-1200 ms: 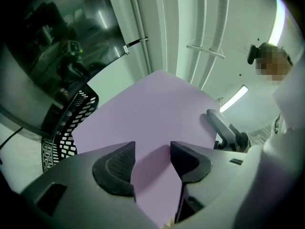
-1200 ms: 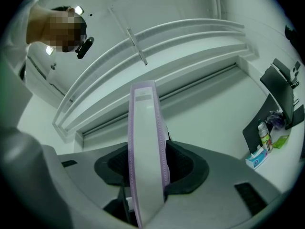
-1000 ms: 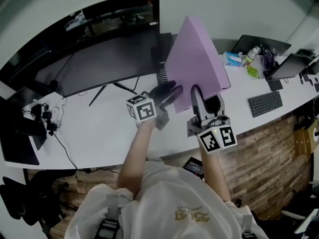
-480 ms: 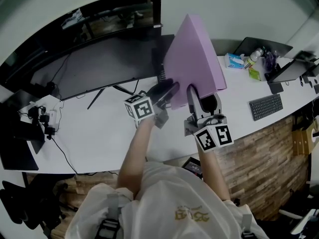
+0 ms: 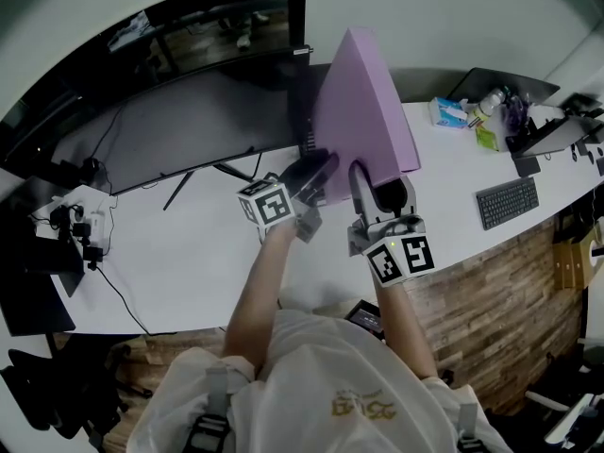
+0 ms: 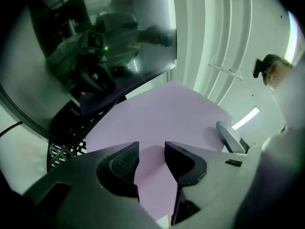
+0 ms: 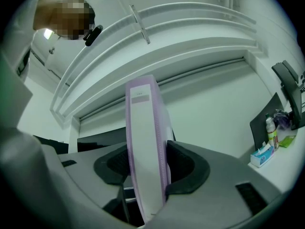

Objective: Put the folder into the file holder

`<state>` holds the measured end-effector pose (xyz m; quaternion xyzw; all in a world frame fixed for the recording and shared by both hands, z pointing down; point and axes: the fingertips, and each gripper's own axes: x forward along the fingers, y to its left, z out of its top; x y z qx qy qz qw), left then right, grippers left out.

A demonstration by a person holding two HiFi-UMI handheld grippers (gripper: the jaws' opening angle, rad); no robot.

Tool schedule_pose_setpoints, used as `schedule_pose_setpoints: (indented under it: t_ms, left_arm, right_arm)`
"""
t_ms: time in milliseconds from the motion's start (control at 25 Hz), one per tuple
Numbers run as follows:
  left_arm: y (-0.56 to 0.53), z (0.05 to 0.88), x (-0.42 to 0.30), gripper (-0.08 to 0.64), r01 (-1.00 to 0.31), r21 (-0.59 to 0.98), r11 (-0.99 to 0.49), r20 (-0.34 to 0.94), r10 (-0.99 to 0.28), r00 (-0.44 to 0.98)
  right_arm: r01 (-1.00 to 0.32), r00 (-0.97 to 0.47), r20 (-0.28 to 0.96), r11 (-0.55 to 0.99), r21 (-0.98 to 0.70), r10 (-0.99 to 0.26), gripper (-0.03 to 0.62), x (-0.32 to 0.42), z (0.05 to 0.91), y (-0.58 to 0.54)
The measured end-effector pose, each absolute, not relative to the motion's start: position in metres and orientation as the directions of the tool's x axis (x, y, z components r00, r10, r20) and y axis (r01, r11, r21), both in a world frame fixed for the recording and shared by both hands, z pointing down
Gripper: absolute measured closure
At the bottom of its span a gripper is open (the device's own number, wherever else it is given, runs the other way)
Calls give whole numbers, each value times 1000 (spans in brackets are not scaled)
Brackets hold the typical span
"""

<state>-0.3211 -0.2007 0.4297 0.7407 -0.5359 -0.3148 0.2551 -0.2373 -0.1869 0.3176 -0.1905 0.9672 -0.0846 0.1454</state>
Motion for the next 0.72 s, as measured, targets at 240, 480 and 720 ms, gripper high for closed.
schedule_pose_setpoints:
  t_ms: [240,480,720]
  left_arm:
    - [-204,433,-340,397,-590,750,-298,-229,-955,190]
    - [-213,439,-350,406,-556,770,-313,-263,-950,171]
    - [-217,448,-351,437,-540,786,-300,-246,-954,171]
  right_arm:
    - [-341,-893,-229,915,-214,-387,376,-256,322,-191]
    - [-345,-892,-236,917,-198,-387,376,-267,326,-199]
    - [-347,-902,-202,919,-185,-381,376,-274,338,-203]
